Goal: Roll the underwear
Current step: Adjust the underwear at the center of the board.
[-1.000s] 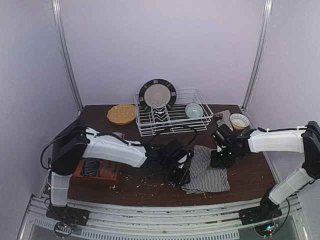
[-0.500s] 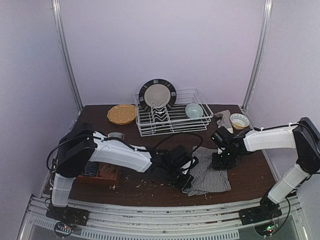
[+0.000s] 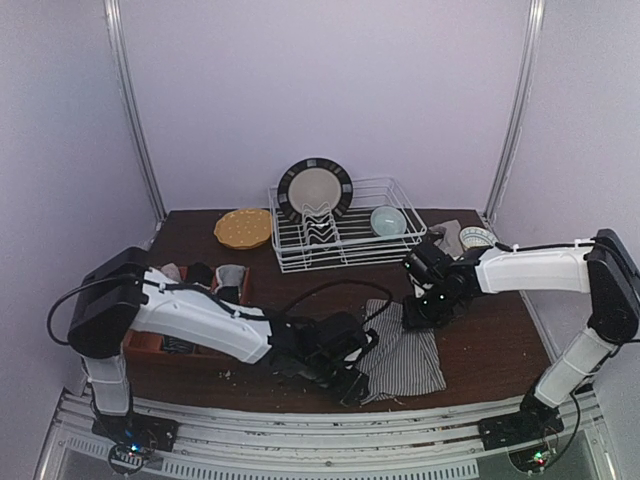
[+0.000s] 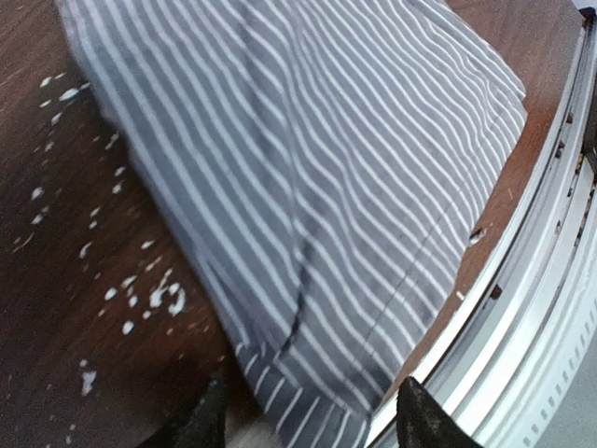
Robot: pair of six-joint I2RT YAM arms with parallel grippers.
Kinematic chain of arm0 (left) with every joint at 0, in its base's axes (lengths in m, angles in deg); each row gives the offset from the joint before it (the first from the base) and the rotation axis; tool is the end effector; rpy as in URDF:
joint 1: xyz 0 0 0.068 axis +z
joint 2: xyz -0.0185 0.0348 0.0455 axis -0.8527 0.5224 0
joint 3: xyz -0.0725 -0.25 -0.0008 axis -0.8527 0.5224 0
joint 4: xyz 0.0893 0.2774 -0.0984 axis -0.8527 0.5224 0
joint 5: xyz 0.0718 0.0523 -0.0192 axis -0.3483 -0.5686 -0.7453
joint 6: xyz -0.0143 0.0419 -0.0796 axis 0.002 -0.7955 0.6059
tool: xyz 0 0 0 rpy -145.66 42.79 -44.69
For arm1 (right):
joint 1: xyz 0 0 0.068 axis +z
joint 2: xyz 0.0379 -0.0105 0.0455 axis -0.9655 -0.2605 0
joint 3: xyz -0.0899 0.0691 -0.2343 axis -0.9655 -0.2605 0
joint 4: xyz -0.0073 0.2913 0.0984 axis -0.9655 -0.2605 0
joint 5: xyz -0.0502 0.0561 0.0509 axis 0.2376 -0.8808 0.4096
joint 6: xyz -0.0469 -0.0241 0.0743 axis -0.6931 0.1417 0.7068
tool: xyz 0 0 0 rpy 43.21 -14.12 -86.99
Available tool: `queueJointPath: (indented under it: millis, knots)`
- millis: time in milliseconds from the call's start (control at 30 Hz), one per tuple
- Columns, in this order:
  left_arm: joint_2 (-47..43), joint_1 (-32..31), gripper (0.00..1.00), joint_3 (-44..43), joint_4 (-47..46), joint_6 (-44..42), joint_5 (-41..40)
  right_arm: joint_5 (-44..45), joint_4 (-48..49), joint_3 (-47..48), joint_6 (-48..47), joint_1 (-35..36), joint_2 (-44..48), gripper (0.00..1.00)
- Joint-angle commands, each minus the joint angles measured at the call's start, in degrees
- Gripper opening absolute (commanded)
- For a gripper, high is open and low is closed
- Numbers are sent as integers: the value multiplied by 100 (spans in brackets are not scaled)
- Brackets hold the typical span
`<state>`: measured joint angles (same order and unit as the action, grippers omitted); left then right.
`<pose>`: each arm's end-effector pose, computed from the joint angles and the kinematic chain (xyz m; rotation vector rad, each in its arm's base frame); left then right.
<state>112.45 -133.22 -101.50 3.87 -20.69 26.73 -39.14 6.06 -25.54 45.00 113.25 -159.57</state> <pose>0.1185 -0.4445 0.0655 1.0297 2.5365 -0.6842 0.2839 0.2246 0.1004 -0.2052 2.7497 0.3428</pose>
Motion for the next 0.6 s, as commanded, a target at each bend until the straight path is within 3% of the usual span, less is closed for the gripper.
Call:
queueJointPath:
  millis: [0,167,267,400,567]
  knots:
    - [-698,27,61,372,178,187,-486,130,-280,-183,-39,-1,722,52]
    - [-1048,27,66,477,289,191,-734,-205,26,-625,27,-228,972,68]
    - [-1052,47,66,465,348,198,-1012,-727,388,-877,220,-439,952,68]
    - [-1015,198,63,471,345,354,-1132,-640,939,-965,584,-54,1303,66]
    - [-1243,394,62,805,80,531,-1092,288,51,-311,873,213,938,64]
